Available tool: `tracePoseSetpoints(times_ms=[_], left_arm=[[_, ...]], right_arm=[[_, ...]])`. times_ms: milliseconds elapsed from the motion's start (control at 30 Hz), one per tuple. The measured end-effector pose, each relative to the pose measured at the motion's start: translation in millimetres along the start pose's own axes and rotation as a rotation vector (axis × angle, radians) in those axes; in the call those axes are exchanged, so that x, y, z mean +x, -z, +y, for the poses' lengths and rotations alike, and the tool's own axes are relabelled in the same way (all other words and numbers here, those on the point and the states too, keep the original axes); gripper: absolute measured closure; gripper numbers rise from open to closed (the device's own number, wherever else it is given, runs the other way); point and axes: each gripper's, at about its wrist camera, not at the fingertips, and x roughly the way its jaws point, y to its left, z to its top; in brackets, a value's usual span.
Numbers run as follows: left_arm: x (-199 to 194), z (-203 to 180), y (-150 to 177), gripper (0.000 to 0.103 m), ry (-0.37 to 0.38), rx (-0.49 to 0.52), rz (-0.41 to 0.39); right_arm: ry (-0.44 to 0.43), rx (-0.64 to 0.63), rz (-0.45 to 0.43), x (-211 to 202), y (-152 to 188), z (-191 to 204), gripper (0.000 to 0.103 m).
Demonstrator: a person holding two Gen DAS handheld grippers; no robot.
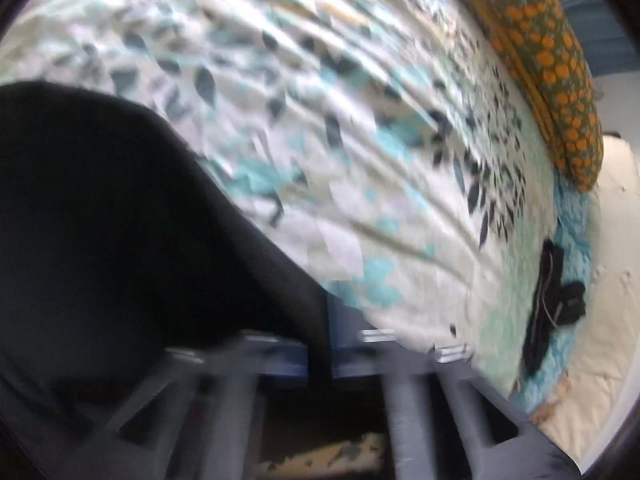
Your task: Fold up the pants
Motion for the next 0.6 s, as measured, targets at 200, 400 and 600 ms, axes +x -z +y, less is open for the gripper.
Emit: tracePoseSetpoints(times_ms=[200,400,600], left_arm=[[-36,6,27,0.098,0.066,0.016,-0.105],[-108,32,104,0.098,0.113,0.063,-0.265],[-116,110,226,0.097,-0.015,0.044,-0.357]], right_arm=[[0.014,0.004,-0.027,-9,0,-2,0.096],[0.052,0.048,-0.036,-8,-1,-23,0.096],[0.071,0.019,0.045,19,10,-35,0.096]])
